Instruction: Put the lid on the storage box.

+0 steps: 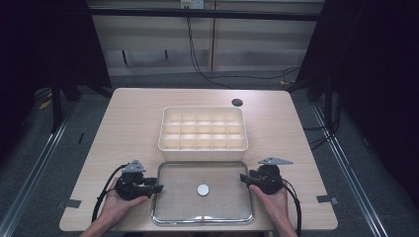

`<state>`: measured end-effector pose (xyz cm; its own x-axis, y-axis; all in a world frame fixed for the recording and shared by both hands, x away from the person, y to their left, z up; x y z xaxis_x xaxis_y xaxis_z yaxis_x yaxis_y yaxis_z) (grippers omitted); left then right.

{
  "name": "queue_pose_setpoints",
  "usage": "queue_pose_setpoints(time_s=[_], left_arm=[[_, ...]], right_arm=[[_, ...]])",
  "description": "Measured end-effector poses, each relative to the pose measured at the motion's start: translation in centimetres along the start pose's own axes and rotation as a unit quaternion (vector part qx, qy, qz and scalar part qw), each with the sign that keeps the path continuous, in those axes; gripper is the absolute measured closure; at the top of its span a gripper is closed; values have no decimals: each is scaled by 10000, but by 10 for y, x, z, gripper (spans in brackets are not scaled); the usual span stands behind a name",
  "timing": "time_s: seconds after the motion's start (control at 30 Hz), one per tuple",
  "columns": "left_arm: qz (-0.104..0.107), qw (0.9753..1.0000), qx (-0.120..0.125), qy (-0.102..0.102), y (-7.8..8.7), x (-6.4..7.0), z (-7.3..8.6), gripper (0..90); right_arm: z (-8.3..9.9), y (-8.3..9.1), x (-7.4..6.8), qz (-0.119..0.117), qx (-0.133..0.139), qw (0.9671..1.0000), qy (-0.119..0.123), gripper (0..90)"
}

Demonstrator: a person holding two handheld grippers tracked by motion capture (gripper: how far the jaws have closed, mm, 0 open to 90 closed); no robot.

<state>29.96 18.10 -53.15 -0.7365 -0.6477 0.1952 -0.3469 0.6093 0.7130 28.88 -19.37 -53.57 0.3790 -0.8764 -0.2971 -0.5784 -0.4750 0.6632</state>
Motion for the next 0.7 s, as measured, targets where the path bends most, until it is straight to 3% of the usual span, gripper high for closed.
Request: queue_pose_setpoints(time_s=[0.03,0.17,0.23,0.3,0.33,0.37,0.43,0.5,0.7], left_arm=[[19,10000,-8,16,0,0,0,565],[32,10000,-3,11,0,0,0,566],[26,10000,1,8,0,0,0,566],[28,10000,15,21,0,0,0,566],[22,10000,19,39,0,0,0,566],[18,10000,23,73,0,0,0,565],[15,10000,24,83,0,0,0,565],[1,10000,29,75,0,0,0,565],[-3,9999,44,94,0,0,1,565]], right_arm=[[0,0,0,0,0,10000,0,524],[0,2,7,-422,119,9968,-662,524],[1,3,8,-500,120,9955,-790,524],[1,4,11,-688,185,9910,-1136,526],[1,4,11,-688,185,9910,-1136,526],[2,6,13,-885,295,9851,-1444,529],[2,7,14,-945,319,9833,-1525,529],[3,9,16,-1121,436,9772,-1750,529],[3,12,14,-1145,459,9767,-1756,529]])
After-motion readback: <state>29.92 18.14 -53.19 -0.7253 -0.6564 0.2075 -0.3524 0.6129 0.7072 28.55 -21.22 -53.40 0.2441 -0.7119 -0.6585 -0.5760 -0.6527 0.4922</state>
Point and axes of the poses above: each handheld gripper's, and its own axes: y roughly backward along the jaws, z roughly out of its underside, x roughly to its right, the point moved 5 cm from there along -y, roughly forward along the jaws, and after that the axes turned 3 degrees about -z, right-handed, at the moved point
